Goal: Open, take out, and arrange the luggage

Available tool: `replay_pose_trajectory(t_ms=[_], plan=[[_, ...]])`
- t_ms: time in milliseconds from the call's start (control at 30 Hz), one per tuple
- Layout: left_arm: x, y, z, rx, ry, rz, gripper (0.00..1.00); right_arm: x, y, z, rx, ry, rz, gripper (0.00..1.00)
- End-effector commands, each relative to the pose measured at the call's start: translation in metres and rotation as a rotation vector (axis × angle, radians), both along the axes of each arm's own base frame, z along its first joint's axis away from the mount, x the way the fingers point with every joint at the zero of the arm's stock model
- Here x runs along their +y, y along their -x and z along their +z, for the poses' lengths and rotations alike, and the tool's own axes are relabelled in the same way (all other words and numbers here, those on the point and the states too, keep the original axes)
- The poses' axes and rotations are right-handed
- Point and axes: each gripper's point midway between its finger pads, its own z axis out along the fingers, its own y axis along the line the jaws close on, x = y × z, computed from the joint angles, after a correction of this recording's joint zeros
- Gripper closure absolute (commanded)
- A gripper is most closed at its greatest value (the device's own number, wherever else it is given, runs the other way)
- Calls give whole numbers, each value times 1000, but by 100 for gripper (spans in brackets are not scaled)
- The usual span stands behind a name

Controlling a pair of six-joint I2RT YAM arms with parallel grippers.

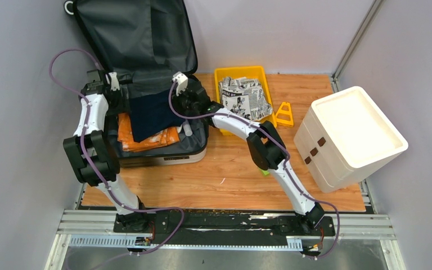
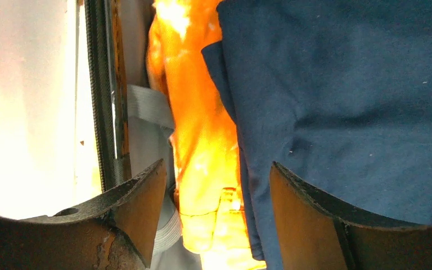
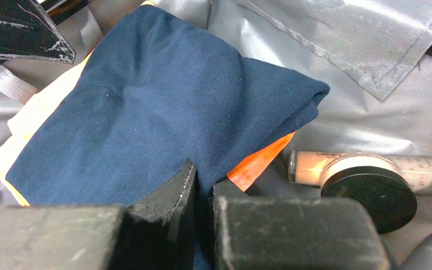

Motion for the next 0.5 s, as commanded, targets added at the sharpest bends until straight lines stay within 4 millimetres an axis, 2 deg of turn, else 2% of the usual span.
replay_pose_trajectory(t_ms=[0,100,300,467], plan=[[-14,-13,30,-149,88,-75,26,-3,-5,44,-69,-53,-2,100],[-28,-12,17,-146,165,-115,27,-6,-7,37,-53,-42,-21,100],[-34,-12,-10,-151,244,-84,29,-11,-7,35,-38,-43,-26,100],[-19,-7,-25,-108,203,-15,29,-11,-6,40,-38,-55,-21,100]])
